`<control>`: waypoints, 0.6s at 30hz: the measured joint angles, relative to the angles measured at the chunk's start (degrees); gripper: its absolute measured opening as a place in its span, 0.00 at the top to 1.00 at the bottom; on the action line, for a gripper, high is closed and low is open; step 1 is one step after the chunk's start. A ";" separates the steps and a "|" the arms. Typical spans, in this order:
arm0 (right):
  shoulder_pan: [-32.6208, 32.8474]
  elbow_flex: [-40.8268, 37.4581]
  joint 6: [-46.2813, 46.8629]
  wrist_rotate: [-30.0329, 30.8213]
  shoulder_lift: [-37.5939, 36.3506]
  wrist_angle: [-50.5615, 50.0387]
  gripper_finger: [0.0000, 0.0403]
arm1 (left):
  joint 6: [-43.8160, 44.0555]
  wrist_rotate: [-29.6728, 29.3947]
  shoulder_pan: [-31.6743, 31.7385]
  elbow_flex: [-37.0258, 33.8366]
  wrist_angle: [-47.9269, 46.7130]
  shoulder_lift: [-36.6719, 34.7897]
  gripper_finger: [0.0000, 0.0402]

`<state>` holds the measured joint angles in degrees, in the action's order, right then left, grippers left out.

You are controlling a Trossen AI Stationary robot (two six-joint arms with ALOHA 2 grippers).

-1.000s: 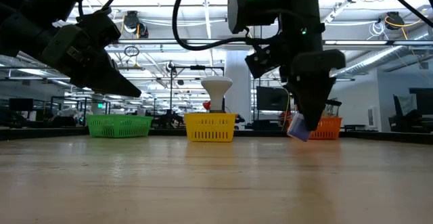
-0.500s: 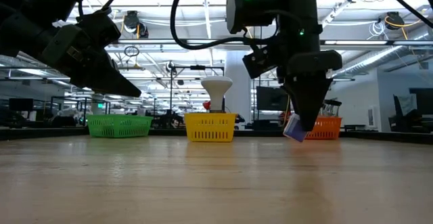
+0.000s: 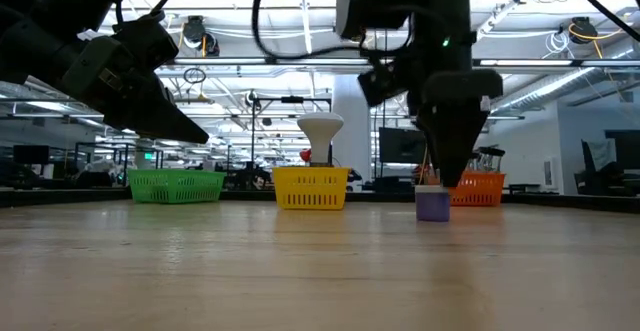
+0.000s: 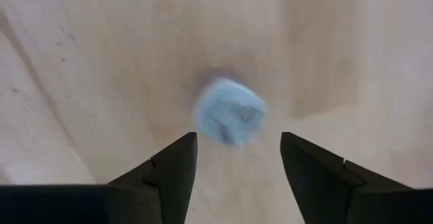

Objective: Pick & Place Office items
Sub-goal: Put the purple charger adapter into the yellow bin

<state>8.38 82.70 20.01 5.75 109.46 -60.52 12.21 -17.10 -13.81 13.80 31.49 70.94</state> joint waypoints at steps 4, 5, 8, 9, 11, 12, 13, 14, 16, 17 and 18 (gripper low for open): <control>1.48 -0.46 3.35 4.51 -3.57 -0.57 0.42 | 0.33 0.00 -0.09 -0.01 -0.15 0.00 0.99; 1.73 -1.14 5.06 4.56 -4.47 0.36 0.41 | 0.32 0.00 -0.18 -0.02 -0.15 -0.01 0.99; 1.92 -3.59 11.48 4.47 -7.06 4.15 0.37 | 0.13 0.02 -0.22 -0.02 -0.18 0.00 0.99; 1.86 -4.32 13.64 4.47 -7.56 5.06 0.36 | 0.17 0.02 -0.22 -0.02 -0.18 0.00 0.99; 1.77 -5.93 16.61 4.06 -7.82 6.57 0.35 | 0.17 0.02 -0.21 -0.02 -0.18 0.00 0.99; 1.64 -6.66 17.46 3.42 -7.71 7.34 0.35 | 0.19 0.02 -0.19 -0.02 -0.18 0.00 0.99; 1.45 -7.45 18.23 2.90 -7.64 8.14 0.35 | 0.23 0.02 -0.19 -0.02 -0.18 0.00 0.99; 1.40 -8.13 18.83 2.20 -7.62 9.36 0.35 | 0.26 0.02 -0.19 -0.02 -0.18 0.00 0.99; 1.17 -9.54 19.73 1.42 -7.23 12.42 0.36 | 0.26 0.02 -0.19 -0.02 -0.18 0.00 0.99; 1.02 -10.36 19.78 1.45 -6.98 13.85 0.37 | 0.26 0.02 -0.19 -0.02 -0.18 -0.02 0.99; 0.99 -11.09 19.83 1.42 -6.78 14.90 0.37 | 0.24 0.02 -0.19 -0.02 -0.18 -0.01 0.99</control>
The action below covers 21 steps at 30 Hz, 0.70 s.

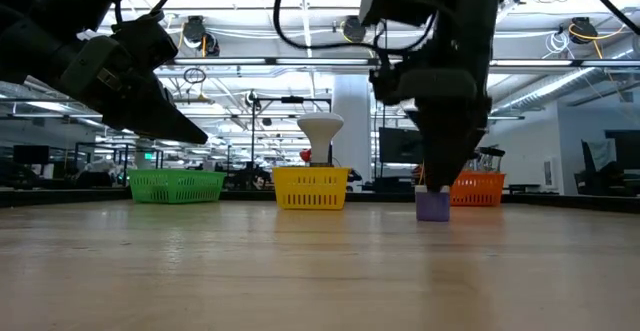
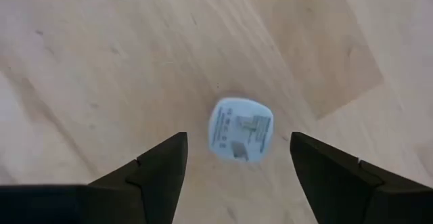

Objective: Pick & Place Office items
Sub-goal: Put the purple charger adapter into the yellow bin

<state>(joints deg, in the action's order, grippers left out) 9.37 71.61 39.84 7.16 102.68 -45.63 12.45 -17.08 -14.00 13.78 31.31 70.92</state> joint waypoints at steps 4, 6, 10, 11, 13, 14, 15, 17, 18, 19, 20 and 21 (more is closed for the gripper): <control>-0.30 -1.68 -0.25 0.08 -0.21 3.85 0.41 | -0.15 0.00 0.00 0.00 0.00 0.01 0.99; -0.33 -2.07 -0.34 0.23 -0.13 4.46 0.43 | -0.11 0.00 0.00 0.00 0.00 0.00 0.99; -0.73 -3.55 -1.18 0.06 -0.12 6.86 0.50 | -0.09 0.00 0.02 0.00 0.00 0.00 0.99; -0.92 -3.84 -1.41 0.10 -0.12 7.65 0.52 | -0.07 0.00 0.02 0.00 0.00 0.01 0.99; -1.15 -4.06 -1.75 0.04 -0.12 7.91 0.57 | -0.04 0.00 0.02 0.00 -0.02 0.01 0.99; -1.15 -4.06 -2.20 -0.10 -0.12 7.80 0.59 | -0.04 0.00 0.02 0.00 -0.02 0.01 0.99; -1.15 -4.06 -2.74 -1.08 -0.12 7.66 0.62 | -0.04 0.00 0.02 0.00 -0.02 0.01 0.99; -1.26 -3.74 -3.80 -3.03 -0.12 7.59 0.68 | -0.04 0.00 0.02 0.00 -0.02 0.00 0.99; -1.36 -3.28 -4.78 -3.96 -0.12 7.49 0.69 | -0.04 0.00 0.02 0.00 -0.02 0.00 0.99; -1.49 -2.55 -5.88 -4.24 -0.12 7.16 0.69 | -0.05 0.00 0.03 0.00 -0.01 0.01 0.99; -1.71 -1.51 -6.96 -4.10 -0.40 6.59 0.69 | -0.16 -0.02 0.04 0.00 0.07 0.01 0.99; -2.03 -0.40 -8.20 -3.55 -0.91 6.25 0.69 | -0.31 -0.04 0.04 0.00 0.16 0.00 0.99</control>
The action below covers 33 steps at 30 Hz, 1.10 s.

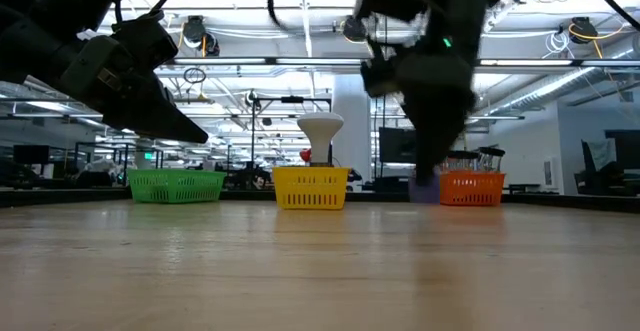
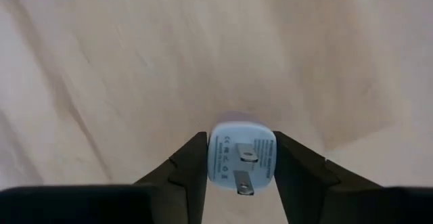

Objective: Pick & Place Office items
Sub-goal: Put the purple charger adapter into the yellow bin

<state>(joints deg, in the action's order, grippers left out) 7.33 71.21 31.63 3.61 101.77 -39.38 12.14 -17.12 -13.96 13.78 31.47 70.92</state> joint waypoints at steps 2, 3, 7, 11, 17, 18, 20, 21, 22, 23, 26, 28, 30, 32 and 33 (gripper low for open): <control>-1.29 3.36 -2.90 1.79 -0.47 0.05 0.69 | -0.02 -0.82 0.00 0.00 0.04 0.02 0.99; -2.14 5.18 -4.52 2.47 -0.49 0.19 0.69 | 0.01 -1.26 0.00 0.00 0.04 0.02 0.99; -6.64 11.35 -12.08 4.49 -0.25 -0.26 0.69 | 0.01 -2.51 0.02 0.00 0.10 0.01 0.99; -11.64 15.69 -18.97 5.44 1.58 0.66 0.69 | -0.02 -2.52 0.07 0.00 0.09 0.01 0.99; -16.30 17.03 -26.66 1.69 3.32 5.87 0.69 | -0.36 -2.53 0.50 0.00 0.06 0.02 0.99; -16.63 16.86 -27.64 0.85 3.46 5.44 0.69 | -0.35 -2.54 0.50 0.00 0.06 -0.01 0.99; -16.88 16.59 -29.59 0.52 3.90 4.88 0.69 | -0.62 -2.54 0.52 0.00 0.08 0.00 0.99; -16.92 16.85 -30.57 0.57 4.72 6.96 0.69 | -0.85 -2.54 0.52 0.00 0.13 -0.01 0.99; -17.01 17.06 -31.18 0.73 5.38 7.94 0.69 | -0.87 -2.54 0.52 0.00 0.13 0.01 0.99; -17.15 17.00 -31.66 0.43 5.68 7.64 0.69 | -0.85 -2.54 0.52 0.00 0.11 0.01 0.99; -17.42 16.64 -33.16 -1.11 6.81 8.37 0.69 | -0.83 -2.54 0.52 0.00 0.10 0.02 0.99; -17.67 16.95 -33.90 -2.28 7.95 11.35 0.69 | -0.79 -2.54 0.46 0.00 0.12 0.00 0.99; -17.84 16.84 -34.67 -2.34 8.14 10.08 0.69 | -0.10 -2.54 0.48 0.00 0.06 -0.01 0.99; -17.88 16.80 -35.66 -2.53 9.04 11.14 0.69 | 0.02 -2.54 0.48 0.00 -0.11 0.01 0.99; -17.88 16.99 -35.82 -2.41 9.66 12.02 0.69 | 0.03 -2.54 0.48 0.00 -0.08 -0.01 0.99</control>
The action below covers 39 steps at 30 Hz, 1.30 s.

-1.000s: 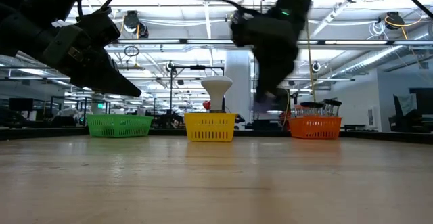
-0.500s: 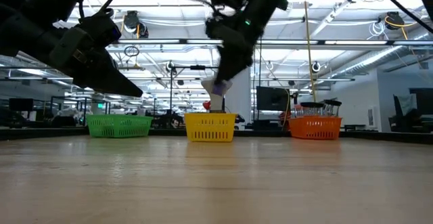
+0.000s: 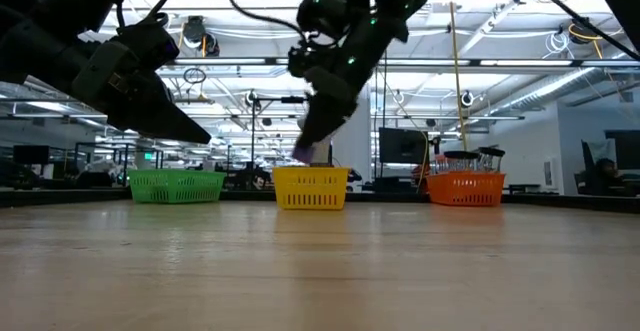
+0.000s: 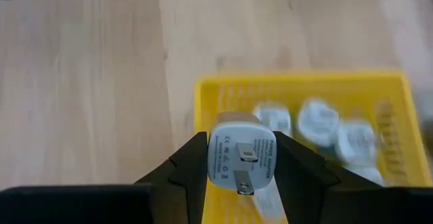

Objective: Pick & Place Office items
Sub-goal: Put the purple charger adapter into the yellow bin

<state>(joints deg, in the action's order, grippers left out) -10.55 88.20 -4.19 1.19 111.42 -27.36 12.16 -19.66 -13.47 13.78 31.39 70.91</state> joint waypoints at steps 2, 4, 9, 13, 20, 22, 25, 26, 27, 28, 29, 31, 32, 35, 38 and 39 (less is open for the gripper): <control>-0.07 -0.19 -0.03 -0.39 0.17 -1.14 0.69 | 0.00 0.00 0.00 0.00 -0.02 0.02 0.99; -0.04 -0.35 -0.75 -0.59 0.42 -1.12 0.69 | -0.04 0.00 0.00 0.00 -0.01 0.02 0.99; -0.09 -0.22 -1.81 -1.52 2.23 -0.23 0.69 | 0.17 0.00 0.00 0.00 0.05 0.02 0.99; -0.11 -0.19 -2.51 -1.36 2.11 -0.11 0.69 | 0.18 0.00 0.00 0.00 0.09 0.01 0.99; -0.31 -0.19 -2.53 -1.38 2.11 -1.08 0.68 | 0.17 0.00 0.00 0.00 0.10 0.01 0.99; -0.31 -0.19 -2.56 -1.36 2.11 -1.26 0.68 | 0.19 0.00 0.00 0.00 0.11 0.00 0.99; -0.31 -0.19 -2.56 -1.34 2.11 -1.24 0.67 | 0.20 0.00 0.00 0.00 0.11 0.00 0.99; -0.34 -0.19 -2.56 -1.33 2.11 -1.24 0.67 | 0.20 0.00 0.00 0.00 0.11 0.00 0.99; -0.45 -0.19 -2.56 -1.28 2.11 -1.26 0.67 | 0.20 0.00 0.00 0.00 0.11 0.00 0.99; -0.63 -0.19 -2.56 -1.25 2.10 -1.26 0.67 | 0.20 0.00 0.00 0.00 0.11 0.00 0.99; -0.78 -0.19 -2.51 -1.24 2.10 -1.26 0.67 | 0.20 0.00 0.00 0.00 0.11 0.00 0.99; -1.24 -0.19 -2.38 -1.19 2.09 -1.24 0.67 | 0.20 0.00 0.00 0.00 0.11 0.00 0.99; -1.49 -0.19 -2.38 -1.09 2.09 -1.17 0.67 | 0.22 0.00 0.00 0.00 0.11 0.00 0.99; -1.92 -0.19 -2.32 0.28 2.11 -0.44 0.67 | 0.22 0.00 0.00 0.00 0.11 0.00 0.99; -2.00 -0.19 -2.21 0.54 2.10 0.22 0.67 | 0.24 0.00 0.00 0.00 0.11 0.02 0.99; -2.13 -0.19 -2.06 0.46 2.09 0.29 0.67 | 0.23 0.00 0.00 0.00 0.11 0.00 0.99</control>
<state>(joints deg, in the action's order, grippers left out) -12.68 88.01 -6.24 1.65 113.51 -27.07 12.40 -19.66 -13.47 13.78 31.51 70.91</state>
